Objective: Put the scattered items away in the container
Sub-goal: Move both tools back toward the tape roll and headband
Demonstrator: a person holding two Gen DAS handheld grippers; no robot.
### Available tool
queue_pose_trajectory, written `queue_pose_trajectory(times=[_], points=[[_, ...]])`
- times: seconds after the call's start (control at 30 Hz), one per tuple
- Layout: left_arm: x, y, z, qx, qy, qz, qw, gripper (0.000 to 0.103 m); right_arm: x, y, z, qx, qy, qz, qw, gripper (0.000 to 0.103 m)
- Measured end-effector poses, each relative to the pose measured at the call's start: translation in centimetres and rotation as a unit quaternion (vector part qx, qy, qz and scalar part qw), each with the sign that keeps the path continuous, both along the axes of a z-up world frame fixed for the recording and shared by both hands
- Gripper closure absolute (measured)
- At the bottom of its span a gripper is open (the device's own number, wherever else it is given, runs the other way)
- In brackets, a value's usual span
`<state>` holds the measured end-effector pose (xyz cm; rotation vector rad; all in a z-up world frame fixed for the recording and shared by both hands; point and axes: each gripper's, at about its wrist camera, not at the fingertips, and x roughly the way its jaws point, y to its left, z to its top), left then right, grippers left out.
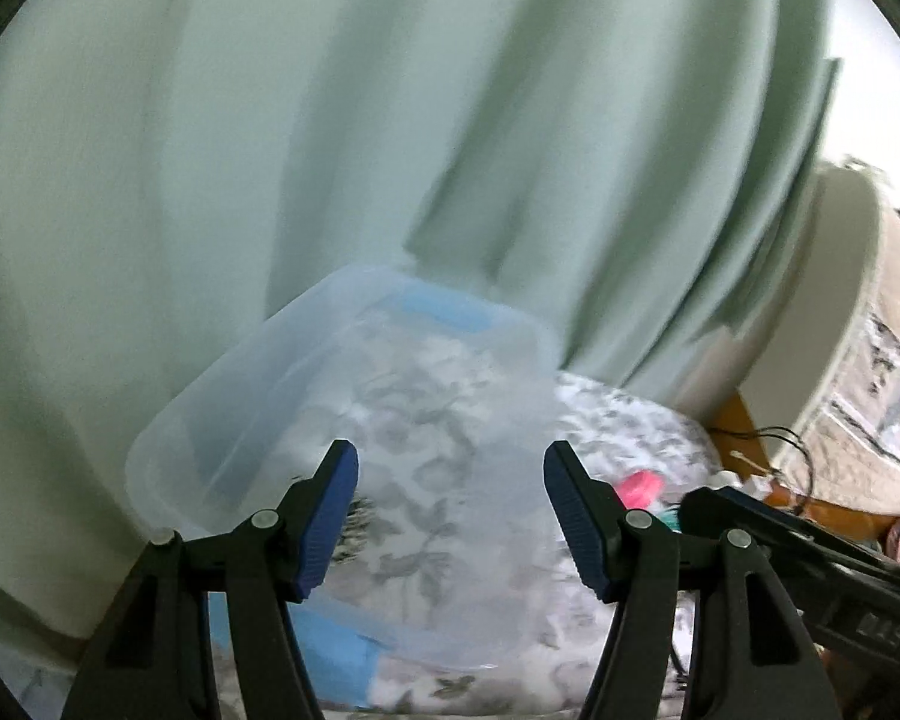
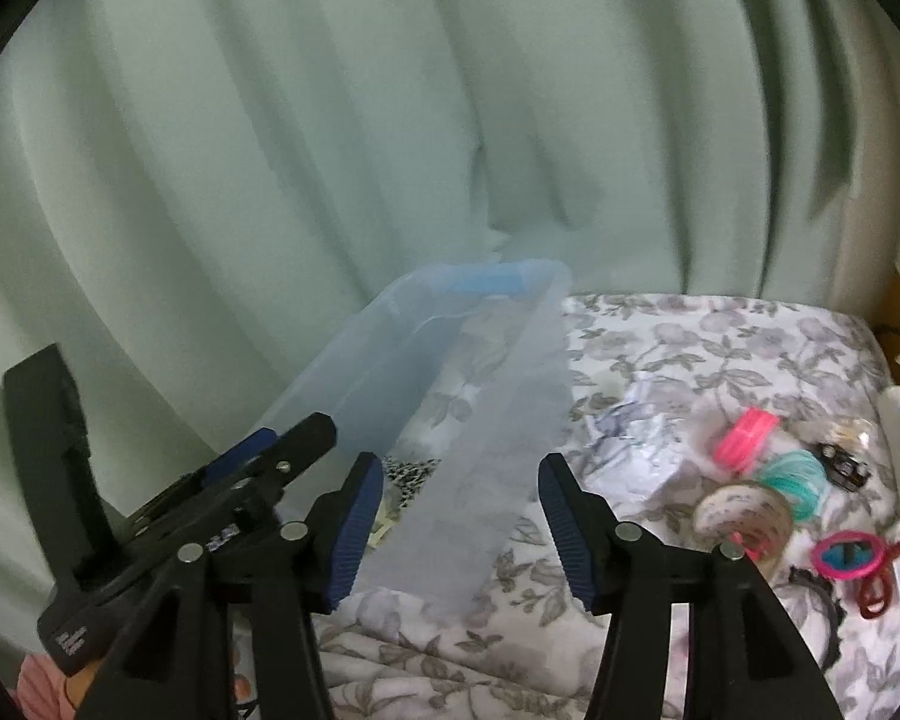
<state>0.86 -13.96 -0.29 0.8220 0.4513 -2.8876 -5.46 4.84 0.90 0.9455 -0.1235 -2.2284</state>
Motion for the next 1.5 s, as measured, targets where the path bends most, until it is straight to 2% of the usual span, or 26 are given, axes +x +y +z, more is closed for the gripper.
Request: queue_pose_trajectory(times=[0.37, 0.53, 0.6, 0.7, 0.83, 0.87, 1.0, 1.17, 1.27, 1.33, 1.4, 1.5], points=[[-1.6, 6.5, 0.0, 0.007, 0.011, -0.088, 0.9960, 0.037, -0.6, 8.5, -0.7, -0.064, -0.014, -0.083, 0.994, 0.038], [-2.5, 9.8, -1.1, 0.004, -0.008, -0.131, 0.9914, 0.037, -0.8, 11.8, -1.7, -0.078, -0.018, -0.113, 0.990, 0.038], [-2.9, 11.0, -1.7, 0.002, -0.030, -0.152, 0.9879, 0.037, -0.7, 13.0, -2.2, -0.081, -0.024, -0.120, 0.989, 0.037], [-3.6, 12.6, -2.6, -0.003, -0.069, -0.185, 0.9803, 0.037, -1.2, 15.7, -3.4, -0.105, -0.054, -0.162, 0.980, 0.037], [-3.8, 13.7, -3.7, -0.025, -0.086, -0.195, 0.9766, 0.036, -1.6, 20.4, -4.6, -0.125, -0.074, -0.233, 0.962, 0.037], [-3.9, 14.0, -4.0, -0.031, -0.090, -0.198, 0.9755, 0.035, -1.5, 21.7, -4.7, -0.114, -0.064, -0.256, 0.958, 0.037], [-4.1, 15.0, -5.0, -0.053, -0.107, -0.208, 0.9708, 0.035, -1.3, 23.7, -5.6, -0.054, -0.051, -0.284, 0.956, 0.037], [-5.0, 15.9, -6.6, -0.055, -0.133, -0.219, 0.9650, 0.035, -1.6, 25.0, -8.9, -0.041, -0.097, -0.294, 0.950, 0.038], [-5.7, 16.0, -7.6, -0.054, -0.149, -0.210, 0.9648, 0.035, -1.5, 25.2, -10.5, -0.032, -0.117, -0.295, 0.948, 0.038], [-6.4, 16.0, -8.2, -0.050, -0.157, -0.207, 0.9642, 0.035, -1.8, 25.2, -11.5, -0.029, -0.128, -0.294, 0.947, 0.041], [-7.0, 16.0, -8.6, -0.045, -0.164, -0.204, 0.9641, 0.035, -2.2, 24.8, -12.6, -0.023, -0.143, -0.282, 0.948, 0.049], [-7.9, 16.1, -9.0, -0.038, -0.172, -0.201, 0.9635, 0.035, -2.5, 23.9, -14.0, 0.005, -0.165, -0.273, 0.948, 0.056]])
